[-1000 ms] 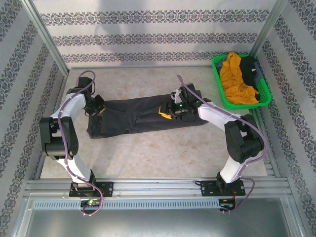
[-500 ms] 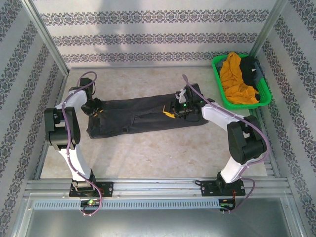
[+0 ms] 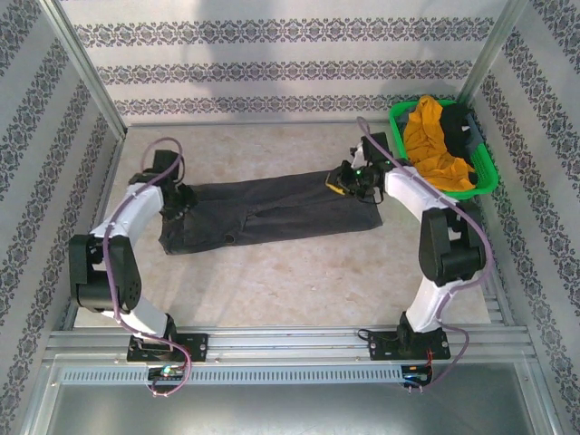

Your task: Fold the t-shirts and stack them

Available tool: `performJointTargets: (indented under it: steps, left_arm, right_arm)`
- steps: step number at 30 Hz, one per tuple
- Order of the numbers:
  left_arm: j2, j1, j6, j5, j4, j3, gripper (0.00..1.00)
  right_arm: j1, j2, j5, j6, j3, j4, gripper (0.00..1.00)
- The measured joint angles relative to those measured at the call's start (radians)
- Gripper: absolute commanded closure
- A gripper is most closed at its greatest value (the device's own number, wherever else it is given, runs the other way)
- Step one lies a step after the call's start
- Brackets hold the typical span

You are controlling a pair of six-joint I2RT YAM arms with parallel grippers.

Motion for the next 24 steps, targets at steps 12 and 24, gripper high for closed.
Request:
performJointTargets:
  steps: [12, 24]
  left_arm:
    - [0.155, -0.047, -0.255, 0.075, 0.113, -0.060, 0.70]
    - [0.590, -0.035, -0.114, 0.069, 0.039, 0.562, 0.70]
  right_arm:
    - [-0.026, 0.365, 0.295, -0.138, 0.372, -0.436, 0.79]
    - [0.093, 0.029, 0.439, -0.086, -0.134, -0.544, 0.78]
